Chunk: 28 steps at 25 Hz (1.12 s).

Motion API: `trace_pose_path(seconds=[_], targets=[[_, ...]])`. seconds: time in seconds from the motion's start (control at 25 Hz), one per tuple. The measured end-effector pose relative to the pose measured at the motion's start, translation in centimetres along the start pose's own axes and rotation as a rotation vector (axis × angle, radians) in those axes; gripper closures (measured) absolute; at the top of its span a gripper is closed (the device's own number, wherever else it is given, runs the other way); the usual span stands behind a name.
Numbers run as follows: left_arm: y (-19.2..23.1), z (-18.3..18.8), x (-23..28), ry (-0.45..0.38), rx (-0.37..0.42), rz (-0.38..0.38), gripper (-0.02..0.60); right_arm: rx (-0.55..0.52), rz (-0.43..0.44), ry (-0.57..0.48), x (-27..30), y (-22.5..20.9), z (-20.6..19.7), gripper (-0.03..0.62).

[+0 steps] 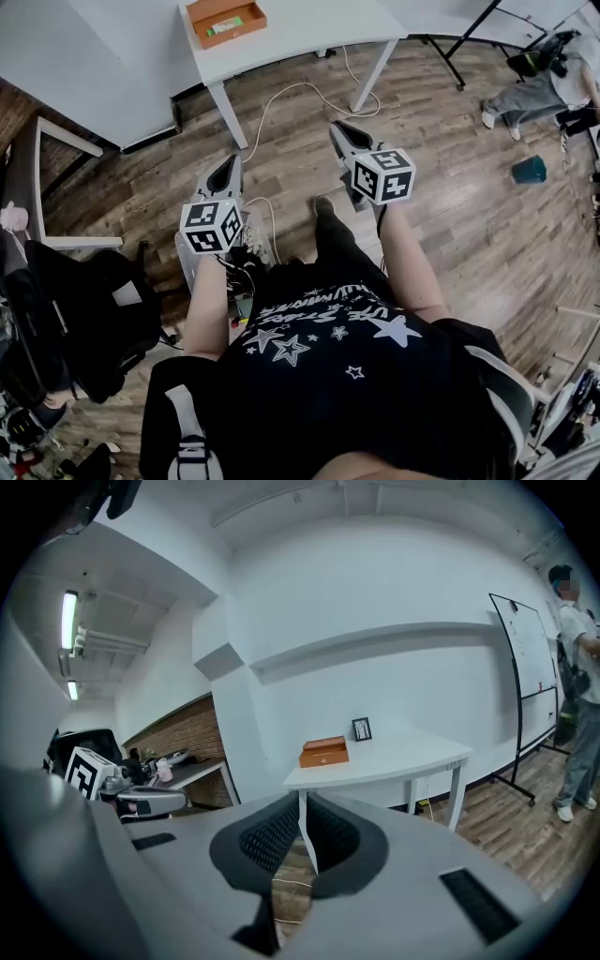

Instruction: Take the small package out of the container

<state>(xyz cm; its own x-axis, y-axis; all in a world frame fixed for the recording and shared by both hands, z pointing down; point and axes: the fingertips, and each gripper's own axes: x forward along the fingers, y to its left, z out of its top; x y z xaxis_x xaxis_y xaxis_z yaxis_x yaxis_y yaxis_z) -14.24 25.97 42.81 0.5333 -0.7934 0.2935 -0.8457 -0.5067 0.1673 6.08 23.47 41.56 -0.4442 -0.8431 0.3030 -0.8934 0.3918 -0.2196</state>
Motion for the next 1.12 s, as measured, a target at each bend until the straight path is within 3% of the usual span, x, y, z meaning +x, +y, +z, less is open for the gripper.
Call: trace_pose_path(seconds=[0.16,0.48,0.68,1.12], targets=[[0.3,-0.5,0.8,0.004,-0.007,0.002,0.562,0.024,0.002,0.026,1.6,-0.7,-0.6,0.537],[4.4,1.0,6.1,0.027,-0.006,0.077,0.563,0.034,0.059,0.031,8.9,-3.8,1.3,0.536],[7.8,3.0,12.1,0.053,-0.008,0.132,0.563,0.05,0.11,0.05,16.0,-7.6,3.7,0.537],[11.1,9.2,26.3,0.043,0.006,0.169,0.563,0.037,0.165,0.044,27.9,-18.3,11.2,0.536]])
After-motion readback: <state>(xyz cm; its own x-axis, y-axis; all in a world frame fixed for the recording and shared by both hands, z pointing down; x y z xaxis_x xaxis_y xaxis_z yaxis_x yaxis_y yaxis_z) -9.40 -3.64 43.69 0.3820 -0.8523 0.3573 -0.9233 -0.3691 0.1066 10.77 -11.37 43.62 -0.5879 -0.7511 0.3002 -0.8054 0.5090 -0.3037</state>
